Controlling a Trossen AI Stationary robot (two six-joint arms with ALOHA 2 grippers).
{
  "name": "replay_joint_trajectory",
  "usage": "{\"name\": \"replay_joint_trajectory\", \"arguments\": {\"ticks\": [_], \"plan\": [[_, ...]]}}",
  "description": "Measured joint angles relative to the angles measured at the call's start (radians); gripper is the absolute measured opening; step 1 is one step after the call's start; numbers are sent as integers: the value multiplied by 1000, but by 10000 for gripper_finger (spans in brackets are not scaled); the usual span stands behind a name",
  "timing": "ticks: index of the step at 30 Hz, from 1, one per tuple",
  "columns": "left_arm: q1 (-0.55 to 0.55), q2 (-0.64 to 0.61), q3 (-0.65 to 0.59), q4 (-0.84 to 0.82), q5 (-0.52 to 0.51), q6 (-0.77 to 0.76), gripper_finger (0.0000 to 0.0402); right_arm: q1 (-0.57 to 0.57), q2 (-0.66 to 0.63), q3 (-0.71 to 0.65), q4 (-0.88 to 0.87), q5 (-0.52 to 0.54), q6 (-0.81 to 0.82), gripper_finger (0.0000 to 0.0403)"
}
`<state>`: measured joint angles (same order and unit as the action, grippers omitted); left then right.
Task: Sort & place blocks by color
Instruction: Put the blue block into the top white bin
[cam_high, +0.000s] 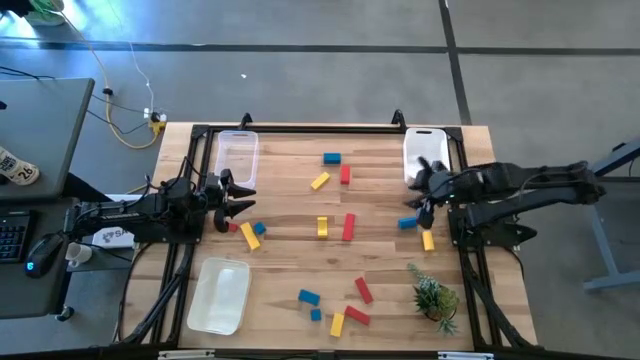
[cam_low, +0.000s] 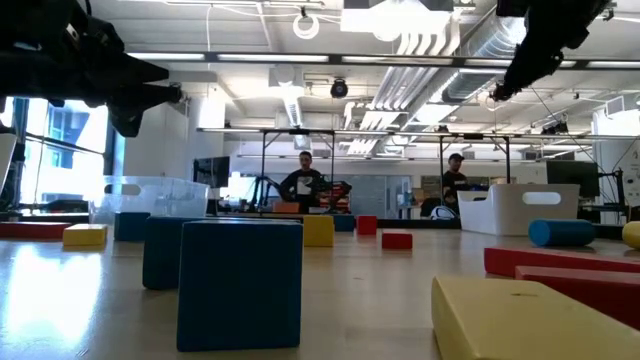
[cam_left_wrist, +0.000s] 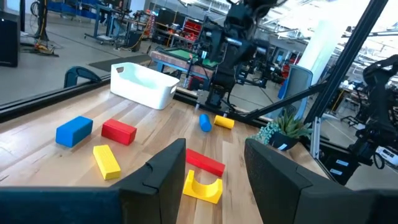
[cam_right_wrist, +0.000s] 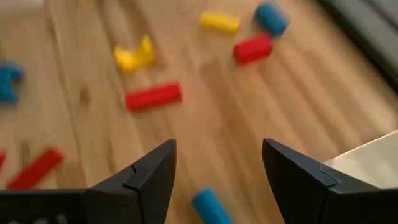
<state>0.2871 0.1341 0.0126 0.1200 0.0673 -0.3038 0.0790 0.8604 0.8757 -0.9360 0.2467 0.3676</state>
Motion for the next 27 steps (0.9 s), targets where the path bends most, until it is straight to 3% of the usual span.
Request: {"name": "replay_joint_trajectory", "arguments": {"ticks": [6,13,27], "plan": [[0,0,0,0,0,0,152,0,131,0,-21,-105,-76,224],[0,0,0,0,-4,0,152,0,289,0,-42,-154,-191,224],[0,0,0,0,-4,0,152,0,568,0,-92,-169,-264,224]]}}
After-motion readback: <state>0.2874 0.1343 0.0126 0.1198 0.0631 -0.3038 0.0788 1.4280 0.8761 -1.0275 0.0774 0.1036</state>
